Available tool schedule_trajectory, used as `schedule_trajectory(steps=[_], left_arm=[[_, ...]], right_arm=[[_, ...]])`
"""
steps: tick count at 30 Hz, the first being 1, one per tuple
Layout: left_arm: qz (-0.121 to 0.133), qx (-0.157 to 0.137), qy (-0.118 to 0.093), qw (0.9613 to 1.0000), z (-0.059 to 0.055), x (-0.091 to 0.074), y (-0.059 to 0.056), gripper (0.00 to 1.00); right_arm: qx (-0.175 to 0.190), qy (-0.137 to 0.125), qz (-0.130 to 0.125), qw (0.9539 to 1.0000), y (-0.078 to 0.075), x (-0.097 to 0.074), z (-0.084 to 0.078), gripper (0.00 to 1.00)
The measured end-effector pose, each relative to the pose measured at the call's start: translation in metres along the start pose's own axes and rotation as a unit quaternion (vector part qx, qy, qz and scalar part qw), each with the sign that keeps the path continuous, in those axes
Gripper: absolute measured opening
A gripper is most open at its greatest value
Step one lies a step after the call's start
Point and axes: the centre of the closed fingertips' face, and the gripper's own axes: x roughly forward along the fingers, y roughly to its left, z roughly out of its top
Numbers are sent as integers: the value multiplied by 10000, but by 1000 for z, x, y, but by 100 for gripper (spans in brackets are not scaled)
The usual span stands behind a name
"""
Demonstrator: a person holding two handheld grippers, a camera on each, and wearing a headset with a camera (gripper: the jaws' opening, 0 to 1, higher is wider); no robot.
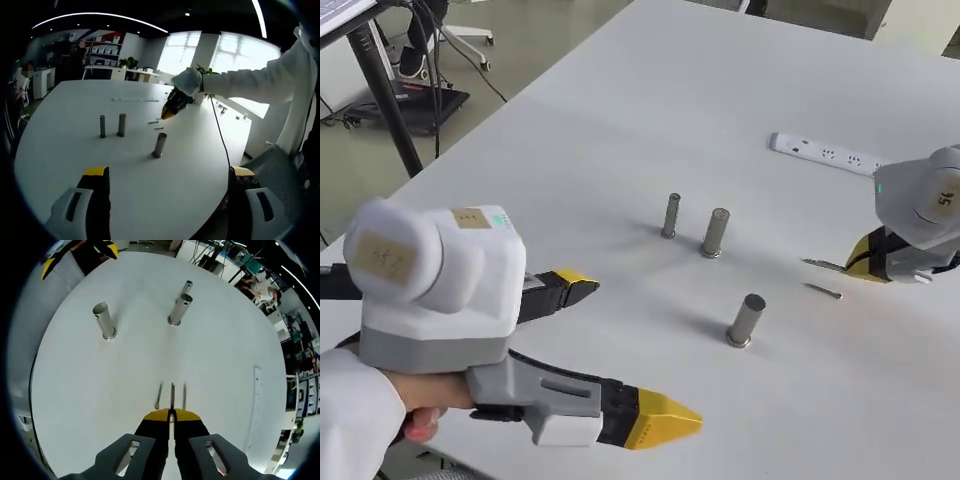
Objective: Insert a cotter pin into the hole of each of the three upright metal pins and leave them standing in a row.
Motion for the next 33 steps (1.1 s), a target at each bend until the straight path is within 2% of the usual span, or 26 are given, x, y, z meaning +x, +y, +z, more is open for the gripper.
schedule_trajectory(steps=[4,5,8,12,14,18,21,23,24,27,33], left_arm=[[-90,56,40,9999,1,4,-2,98],[-115,78,71,9999,0,6,-3,98],[-133,99,75,9998,1,8,-3,98],[-175,49,-197,9996,13,12,-5,97],[-63,26,-336,9994,19,15,-1,98],[-71,23,-436,9990,25,22,-1,97],[-157,75,-373,9992,24,30,-6,96],[-295,278,-387,9984,26,34,-13,91],[-297,272,-393,9984,26,34,-14,88],[-436,99,-437,9980,30,41,-21,87],[-592,-233,-463,9969,35,53,-34,77]], right_arm=[[-37,-177,-180,9997,11,-9,5,0],[-101,-196,-181,9996,7,-8,1,0],[-152,-234,-191,9994,19,-15,3,0],[-157,-317,-313,9989,31,-26,10,0],[-109,-411,-412,9982,36,-33,15,0],[-164,-574,-650,9961,47,-43,25,0],[-179,-709,-798,9941,54,-50,34,0],[-174,-808,-930,9922,57,-55,40,0],[-151,-870,-991,9912,59,-58,43,0],[-93,-1005,-1140,9883,67,-65,51,0],[82,-1231,-1347,9832,78,-80,60,0]])
